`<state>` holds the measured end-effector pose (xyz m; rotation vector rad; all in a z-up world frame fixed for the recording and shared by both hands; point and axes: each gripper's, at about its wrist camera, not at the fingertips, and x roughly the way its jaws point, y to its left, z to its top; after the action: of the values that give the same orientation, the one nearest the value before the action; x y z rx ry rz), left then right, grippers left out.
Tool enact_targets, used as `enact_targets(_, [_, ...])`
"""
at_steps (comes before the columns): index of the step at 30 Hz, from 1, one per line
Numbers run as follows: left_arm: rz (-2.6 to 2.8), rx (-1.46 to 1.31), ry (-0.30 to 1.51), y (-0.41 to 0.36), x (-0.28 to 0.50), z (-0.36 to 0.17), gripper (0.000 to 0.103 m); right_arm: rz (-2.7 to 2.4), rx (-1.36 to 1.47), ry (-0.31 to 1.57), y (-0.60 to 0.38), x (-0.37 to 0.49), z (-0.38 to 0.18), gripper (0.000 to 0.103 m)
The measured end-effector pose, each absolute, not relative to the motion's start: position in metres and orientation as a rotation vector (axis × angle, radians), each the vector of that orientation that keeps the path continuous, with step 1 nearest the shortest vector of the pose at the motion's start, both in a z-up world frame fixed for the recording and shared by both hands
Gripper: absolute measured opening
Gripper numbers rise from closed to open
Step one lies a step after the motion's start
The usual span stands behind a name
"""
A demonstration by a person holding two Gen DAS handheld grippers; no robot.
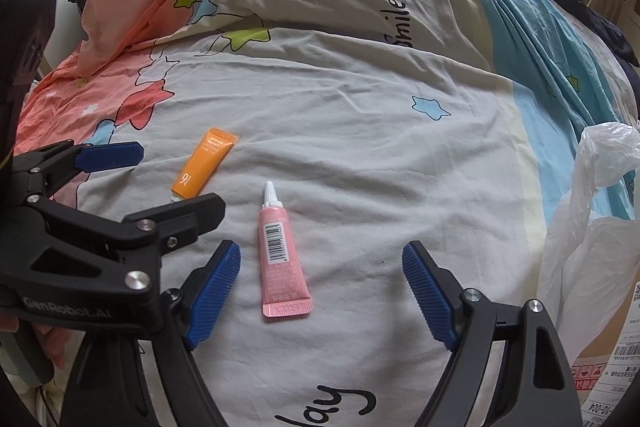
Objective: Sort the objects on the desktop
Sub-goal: 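Grasp the orange tube with the left gripper while the right grasps the pink tube, then lift and carry the orange and pink tubes toward the cardboard box with both grippers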
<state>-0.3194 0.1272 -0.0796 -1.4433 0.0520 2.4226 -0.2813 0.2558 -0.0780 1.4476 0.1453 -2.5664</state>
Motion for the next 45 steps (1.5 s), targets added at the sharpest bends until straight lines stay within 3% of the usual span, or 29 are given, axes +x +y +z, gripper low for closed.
enact_targets(9, [2.446, -1.466, 0.099, 0.128, -0.319, -0.088, 0.103, -2.569, 1.437, 0.241, 0.246, -0.281, -0.085, 0.081])
enact_targets(11, [2.454, -1.466, 0.125, 0.128, -0.317, -0.087, 0.096, -2.555, 1.432, 0.233, 0.246, -0.281, -0.086, 0.076])
enact_targets(12, [2.461, -1.466, 0.147, 0.128, -0.316, -0.086, 0.086, -2.546, 1.430, 0.226, 0.246, -0.281, -0.086, 0.070])
enact_targets(13, [2.468, -1.466, 0.170, 0.128, -0.315, -0.085, 0.067, -2.539, 1.426, 0.223, 0.245, -0.280, -0.086, 0.064])
enact_targets(14, [2.461, -1.463, 0.184, 0.128, -0.314, -0.083, 0.059, -2.534, 1.420, 0.223, 0.245, -0.280, -0.085, 0.062])
enact_targets(16, [2.445, -1.457, 0.212, 0.127, -0.312, -0.080, 0.035, -2.526, 1.409, 0.224, 0.244, -0.280, -0.084, 0.058])
enact_targets(19, [2.425, -1.452, 0.233, 0.126, -0.309, -0.077, 0.023, -2.537, 1.403, 0.210, 0.247, -0.281, -0.083, 0.046])
enact_targets(20, [2.420, -1.452, 0.237, 0.126, -0.307, -0.076, 0.022, -2.540, 1.402, 0.205, 0.248, -0.281, -0.083, 0.043])
enact_targets(22, [2.409, -1.450, 0.244, 0.126, -0.305, -0.074, 0.018, -2.539, 1.402, 0.187, 0.251, -0.281, -0.082, 0.025])
enact_targets(24, [2.402, -1.442, 0.241, 0.124, -0.301, -0.070, 0.017, -2.541, 1.403, 0.194, 0.251, -0.280, -0.081, 0.019])
enact_targets(45, [2.262, -1.480, 0.202, 0.114, -0.266, -0.054, 0.016, -2.495, 1.375, 0.152, 0.242, -0.250, -0.064, 0.019])
